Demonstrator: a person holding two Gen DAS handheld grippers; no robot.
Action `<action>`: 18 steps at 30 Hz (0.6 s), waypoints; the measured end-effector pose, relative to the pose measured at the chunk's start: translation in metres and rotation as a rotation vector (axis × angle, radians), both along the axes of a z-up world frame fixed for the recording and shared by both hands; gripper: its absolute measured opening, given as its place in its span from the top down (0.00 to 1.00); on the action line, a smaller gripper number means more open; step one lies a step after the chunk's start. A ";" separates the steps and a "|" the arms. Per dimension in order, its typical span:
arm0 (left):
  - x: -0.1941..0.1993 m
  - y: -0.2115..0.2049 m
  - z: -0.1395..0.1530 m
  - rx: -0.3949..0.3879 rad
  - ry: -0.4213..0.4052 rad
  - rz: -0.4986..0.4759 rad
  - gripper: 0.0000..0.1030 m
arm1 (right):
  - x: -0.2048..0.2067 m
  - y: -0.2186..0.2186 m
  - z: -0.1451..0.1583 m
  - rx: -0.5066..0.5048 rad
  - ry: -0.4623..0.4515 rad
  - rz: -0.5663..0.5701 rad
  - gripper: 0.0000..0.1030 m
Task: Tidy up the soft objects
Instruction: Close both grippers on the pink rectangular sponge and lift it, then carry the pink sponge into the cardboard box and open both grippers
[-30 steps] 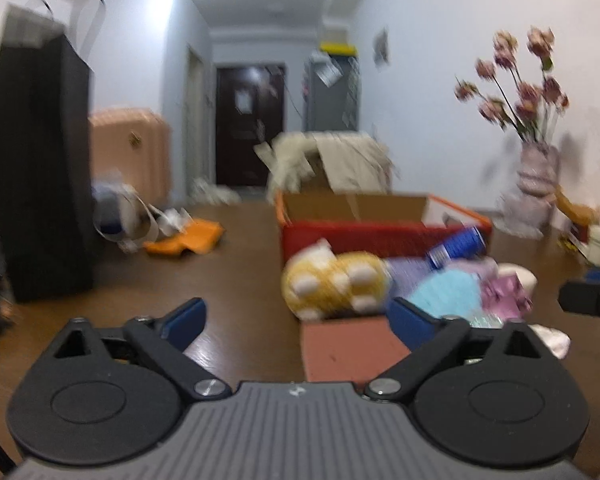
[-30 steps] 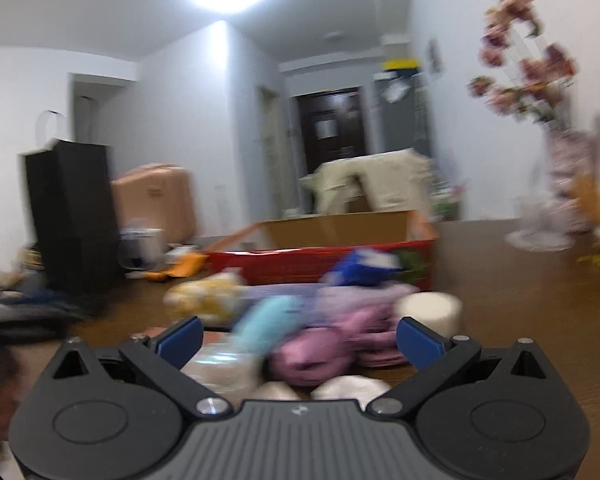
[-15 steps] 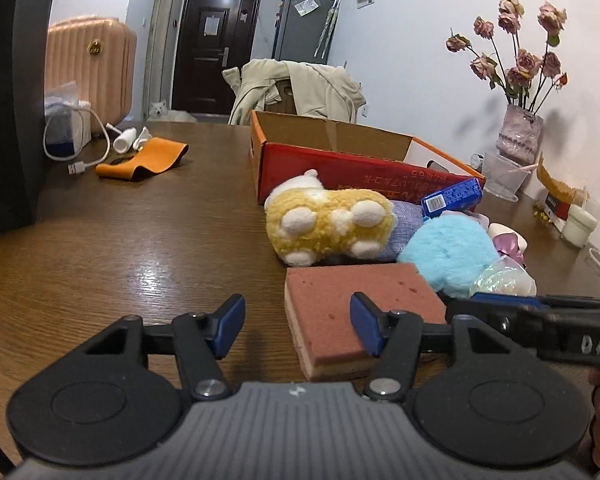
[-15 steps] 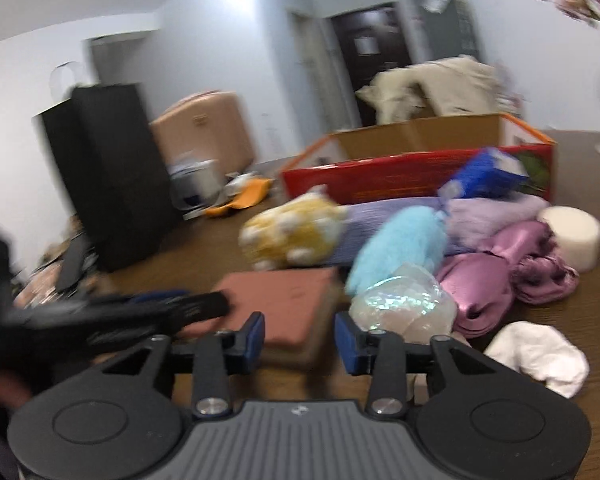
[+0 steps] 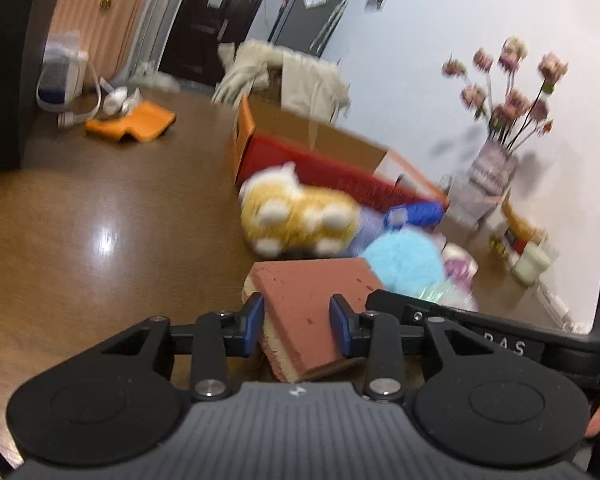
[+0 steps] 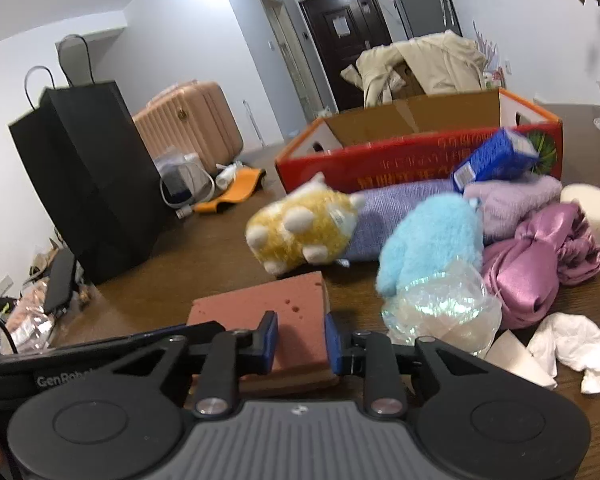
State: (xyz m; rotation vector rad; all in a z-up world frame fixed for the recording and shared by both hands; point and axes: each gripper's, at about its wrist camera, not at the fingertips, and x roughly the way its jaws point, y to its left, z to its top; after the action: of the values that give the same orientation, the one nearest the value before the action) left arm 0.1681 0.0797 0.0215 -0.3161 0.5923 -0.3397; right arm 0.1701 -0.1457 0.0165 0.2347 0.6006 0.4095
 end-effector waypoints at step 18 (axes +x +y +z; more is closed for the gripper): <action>0.352 -0.045 0.067 -0.027 0.110 0.087 0.70 | 0.338 -0.021 0.077 -0.142 0.036 0.050 0.77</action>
State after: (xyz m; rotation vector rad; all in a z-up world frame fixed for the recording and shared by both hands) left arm 0.5199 0.0351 0.0890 -0.3868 0.6804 -0.2479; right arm 0.5080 -0.1671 0.0934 0.0915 0.6689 0.4099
